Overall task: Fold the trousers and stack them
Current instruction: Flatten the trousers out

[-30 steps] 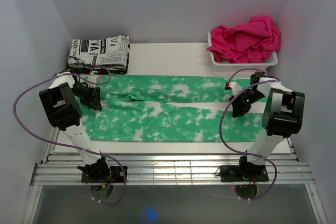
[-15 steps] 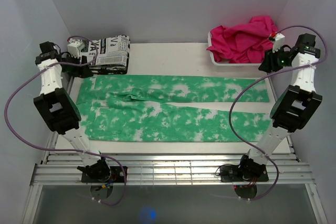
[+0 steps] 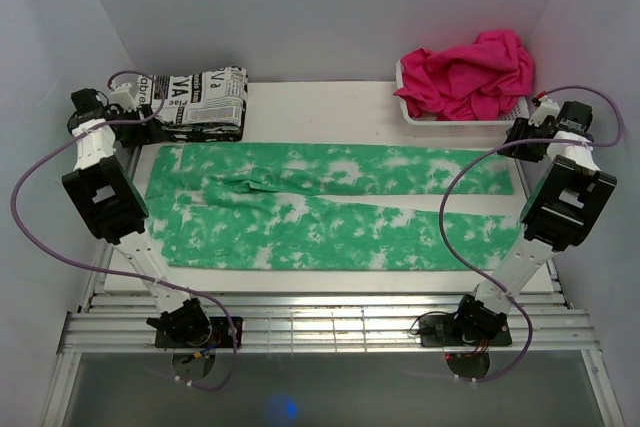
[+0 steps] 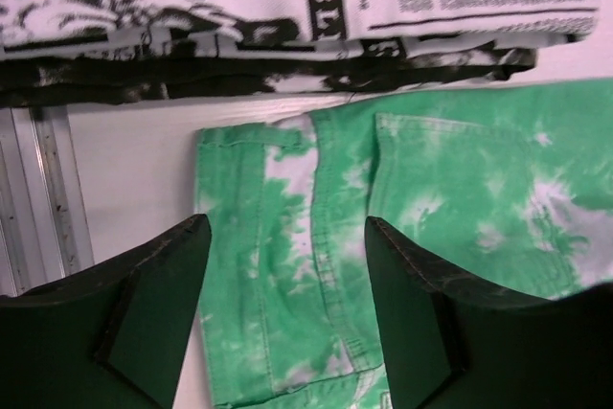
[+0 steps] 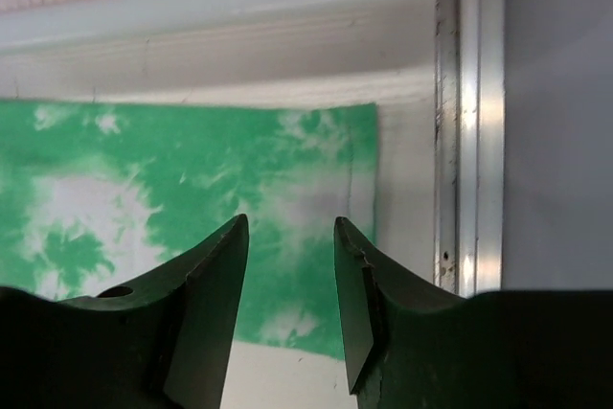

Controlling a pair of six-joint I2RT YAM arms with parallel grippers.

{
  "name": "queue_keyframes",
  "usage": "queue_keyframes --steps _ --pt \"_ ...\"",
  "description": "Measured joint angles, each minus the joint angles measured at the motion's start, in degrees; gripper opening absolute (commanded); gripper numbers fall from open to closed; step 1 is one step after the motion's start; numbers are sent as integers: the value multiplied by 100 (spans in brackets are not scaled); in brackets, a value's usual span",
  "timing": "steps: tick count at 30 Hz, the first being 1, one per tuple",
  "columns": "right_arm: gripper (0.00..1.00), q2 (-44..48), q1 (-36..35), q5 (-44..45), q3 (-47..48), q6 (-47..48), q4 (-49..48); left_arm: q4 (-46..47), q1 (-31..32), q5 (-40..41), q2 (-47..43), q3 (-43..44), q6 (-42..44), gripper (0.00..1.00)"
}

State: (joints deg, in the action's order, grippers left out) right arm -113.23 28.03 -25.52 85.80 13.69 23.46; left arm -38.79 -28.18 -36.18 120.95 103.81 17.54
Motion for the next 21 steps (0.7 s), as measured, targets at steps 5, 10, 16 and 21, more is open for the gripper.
queue_keyframes --steps 5,10,16,21 --pt "49 -354 -4 232 17 -199 -817 -17 -109 129 522 317 -26 79" --pt "49 -813 -57 424 190 -284 -1176 -37 -186 223 861 369 0 80" --pt "49 -1150 -284 476 376 -280 -1392 -87 -203 280 916 382 39 80" --pt "49 -1445 -472 621 627 -256 -1574 -107 -203 348 916 382 94 81"
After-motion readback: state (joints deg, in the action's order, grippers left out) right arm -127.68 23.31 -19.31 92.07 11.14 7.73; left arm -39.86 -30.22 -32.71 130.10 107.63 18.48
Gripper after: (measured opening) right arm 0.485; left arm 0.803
